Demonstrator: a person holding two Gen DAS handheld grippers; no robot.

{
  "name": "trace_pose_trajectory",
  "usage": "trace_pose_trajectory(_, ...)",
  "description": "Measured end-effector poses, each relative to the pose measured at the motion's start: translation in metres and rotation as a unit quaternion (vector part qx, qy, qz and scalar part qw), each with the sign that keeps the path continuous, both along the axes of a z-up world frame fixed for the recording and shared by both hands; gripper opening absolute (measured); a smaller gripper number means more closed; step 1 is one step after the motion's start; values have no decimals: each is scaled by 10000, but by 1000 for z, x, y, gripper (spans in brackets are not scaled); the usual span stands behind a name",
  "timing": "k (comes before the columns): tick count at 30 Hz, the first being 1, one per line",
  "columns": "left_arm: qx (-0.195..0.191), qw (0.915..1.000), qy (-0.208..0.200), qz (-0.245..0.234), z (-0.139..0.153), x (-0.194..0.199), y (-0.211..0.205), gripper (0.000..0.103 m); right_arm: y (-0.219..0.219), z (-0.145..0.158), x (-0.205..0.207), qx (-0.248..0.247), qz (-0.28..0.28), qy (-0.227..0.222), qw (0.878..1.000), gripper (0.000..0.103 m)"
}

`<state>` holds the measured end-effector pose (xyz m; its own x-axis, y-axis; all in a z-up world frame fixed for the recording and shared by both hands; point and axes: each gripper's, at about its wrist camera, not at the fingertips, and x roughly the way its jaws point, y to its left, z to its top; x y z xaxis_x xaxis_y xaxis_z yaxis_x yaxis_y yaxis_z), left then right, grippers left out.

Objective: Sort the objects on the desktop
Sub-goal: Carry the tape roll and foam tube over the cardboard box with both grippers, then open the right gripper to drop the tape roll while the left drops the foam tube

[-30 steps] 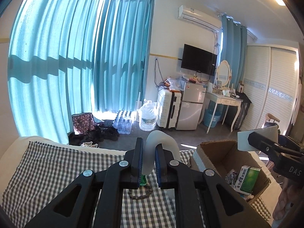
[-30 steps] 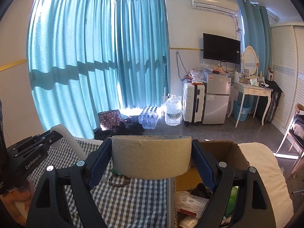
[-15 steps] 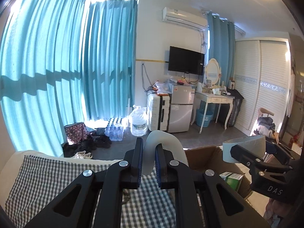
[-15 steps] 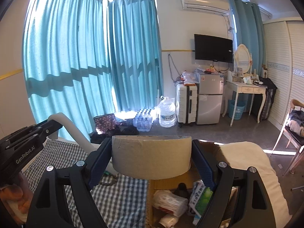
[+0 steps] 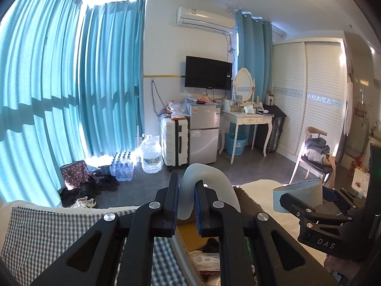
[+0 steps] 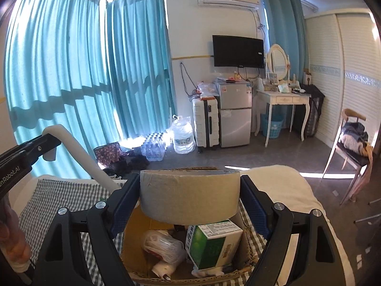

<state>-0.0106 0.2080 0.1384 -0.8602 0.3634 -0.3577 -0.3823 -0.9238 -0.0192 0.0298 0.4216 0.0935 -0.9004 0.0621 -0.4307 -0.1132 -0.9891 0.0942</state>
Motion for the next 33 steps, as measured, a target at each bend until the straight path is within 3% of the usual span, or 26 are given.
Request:
trace_pose_trajectory(9,-153,9995,-236,-137,-28,-17,37,11,20,-17,-9,-257,-73,-112,9996,82)
trace_pose_trajectory(18,-275,9970,-711,-113,-73,-52,51,11,15,-53,-54,-80,19,-778,9969,82)
trace_pose_trajectory(33,-573,9814,-1811,-288,-147,-124,73,12,31,-102,-107,-41,25,-1445,9895,82)
